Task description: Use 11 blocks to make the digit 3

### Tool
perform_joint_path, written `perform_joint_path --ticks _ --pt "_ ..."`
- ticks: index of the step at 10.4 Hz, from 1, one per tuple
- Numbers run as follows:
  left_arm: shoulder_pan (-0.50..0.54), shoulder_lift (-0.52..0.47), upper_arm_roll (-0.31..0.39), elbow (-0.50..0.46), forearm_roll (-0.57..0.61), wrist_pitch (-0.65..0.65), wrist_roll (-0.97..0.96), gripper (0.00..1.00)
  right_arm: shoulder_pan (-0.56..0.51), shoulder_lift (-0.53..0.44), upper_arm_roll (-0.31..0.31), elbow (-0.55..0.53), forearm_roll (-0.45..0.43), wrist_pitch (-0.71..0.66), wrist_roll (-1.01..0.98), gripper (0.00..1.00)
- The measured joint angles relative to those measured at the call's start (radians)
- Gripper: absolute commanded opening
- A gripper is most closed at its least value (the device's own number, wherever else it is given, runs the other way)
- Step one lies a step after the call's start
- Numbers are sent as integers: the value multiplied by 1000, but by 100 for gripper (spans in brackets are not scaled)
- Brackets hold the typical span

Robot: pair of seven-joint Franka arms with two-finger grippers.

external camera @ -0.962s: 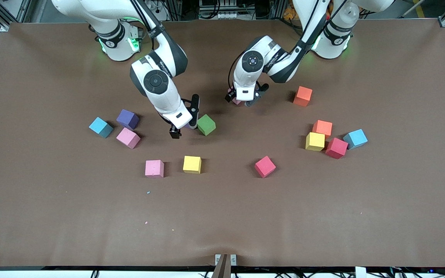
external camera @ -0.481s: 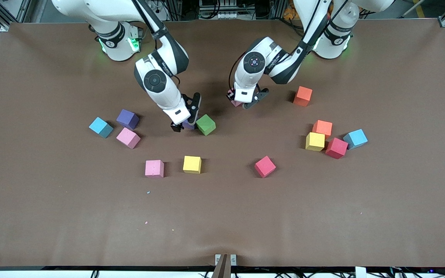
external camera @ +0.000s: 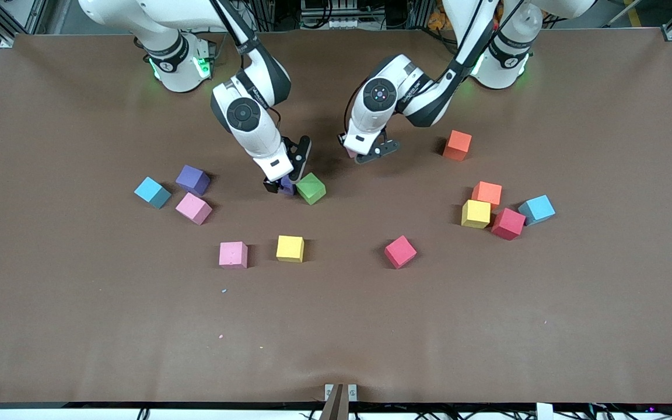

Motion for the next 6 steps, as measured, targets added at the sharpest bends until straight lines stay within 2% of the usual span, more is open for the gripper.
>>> perform_joint_path --ticks 2,3,4,5,6 --pt "-8 3 1 21 0 -36 83 3 0 17 0 -5 0 12 7 100" --pt "-13 12 3 49 0 -83 115 3 0 27 0 -6 0 26 10 96" --pt "-19 26 5 81 3 -125 144 3 0 37 0 -6 0 41 12 44" --pt "-26 40 10 104 13 -140 160 3 0 46 0 -6 0 50 13 6" --pt "-33 53 15 120 40 -144 168 3 0 49 0 -6 0 54 13 0"
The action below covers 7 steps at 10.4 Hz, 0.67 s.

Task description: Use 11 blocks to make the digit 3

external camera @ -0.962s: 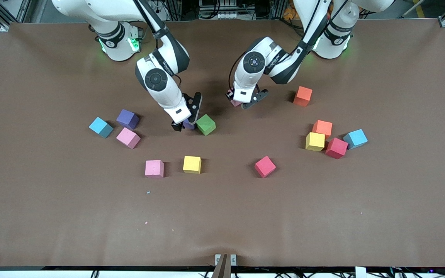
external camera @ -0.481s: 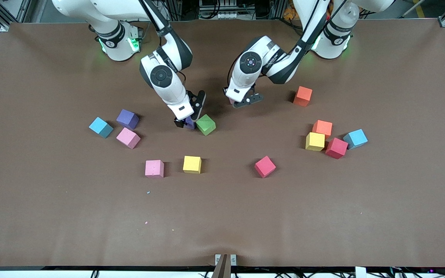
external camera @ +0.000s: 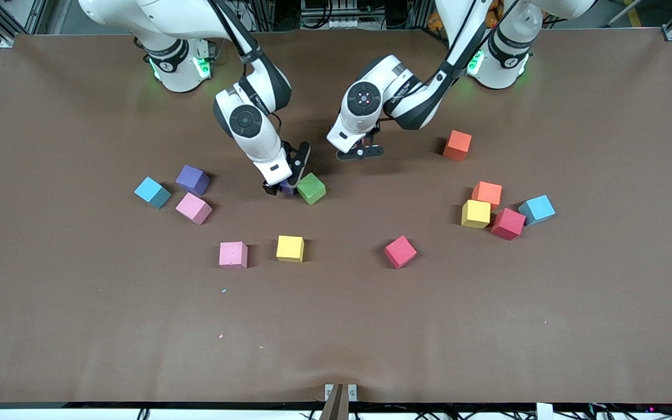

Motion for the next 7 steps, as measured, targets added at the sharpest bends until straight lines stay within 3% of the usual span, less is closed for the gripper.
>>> perform_joint_path --ticks 3,7 --pt "-10 31 5 40 86 -1 16 4 0 -22 -3 10 0 -47 0 0" --pt "-31 69 15 89 117 -2 31 4 -22 -198 -90 40 -43 -279 -61 0"
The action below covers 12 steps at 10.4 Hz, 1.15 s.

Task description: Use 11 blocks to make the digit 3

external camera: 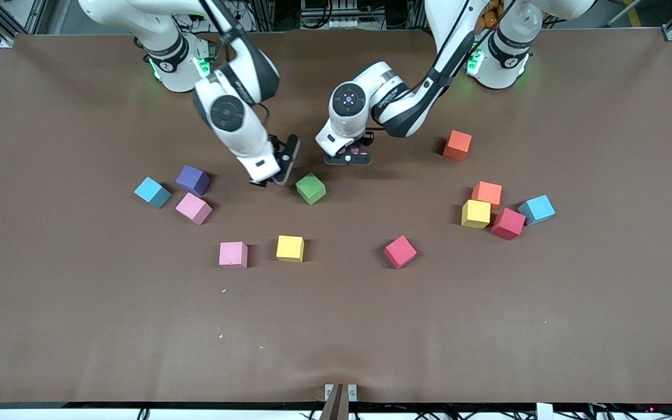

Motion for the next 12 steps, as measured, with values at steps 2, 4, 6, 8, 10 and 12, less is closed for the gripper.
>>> perform_joint_path --ticks 2,4,6,8,10,12 --pt "-15 10 11 11 2 -5 0 6 -42 -47 -41 27 -13 -64 -86 0" --pt "-23 13 18 17 2 -10 0 28 -72 -50 -82 59 -35 -70 -149 0" --pt "-38 19 33 30 2 -17 -2 100 -97 -50 -112 99 -37 -95 -193 0" --pt "-55 33 54 46 2 -17 -10 100 -103 -50 -115 139 -37 -138 -194 0" --pt "-56 35 58 67 2 -32 -14 100 -102 -43 -114 149 -37 -140 -194 0" --pt "-56 20 60 100 2 -91 -16 100 -96 -31 -113 152 -38 -140 -194 0"
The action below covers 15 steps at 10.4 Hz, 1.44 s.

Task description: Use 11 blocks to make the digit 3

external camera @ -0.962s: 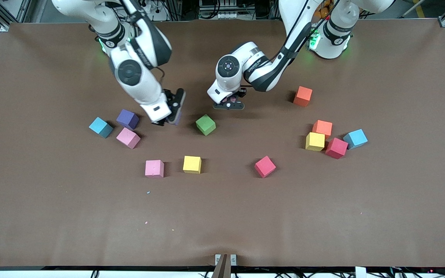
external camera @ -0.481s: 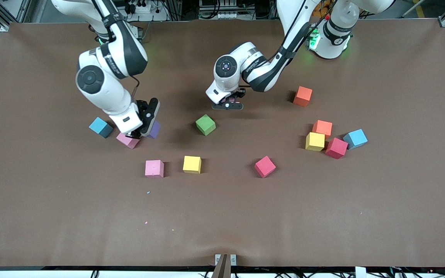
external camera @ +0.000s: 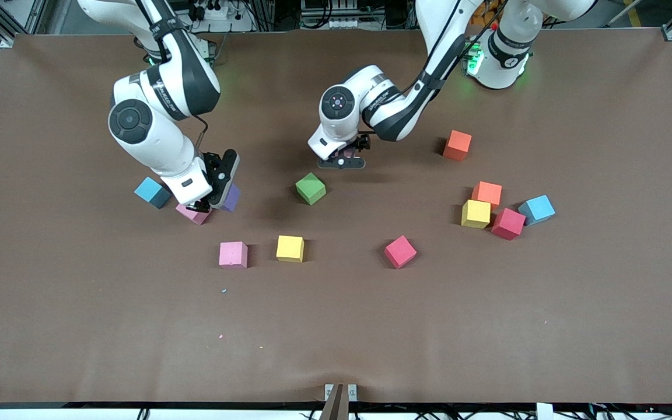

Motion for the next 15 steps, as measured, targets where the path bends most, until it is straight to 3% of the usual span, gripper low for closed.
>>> perform_joint_path --ticks 4,8,11,15 --pt "25 -129 67 18 1 -139 -4 100 38 21 7 4 -27 -9 -27 0" --pt "241 -173 86 58 4 -169 -3 100 156 49 11 2 -31 -11 -33 1" --pt "363 -105 91 185 92 -198 -2 100 294 70 13 -15 -31 -2 -20 1" --pt "375 39 136 327 123 -211 -4 100 450 109 15 -87 -31 138 137 0"
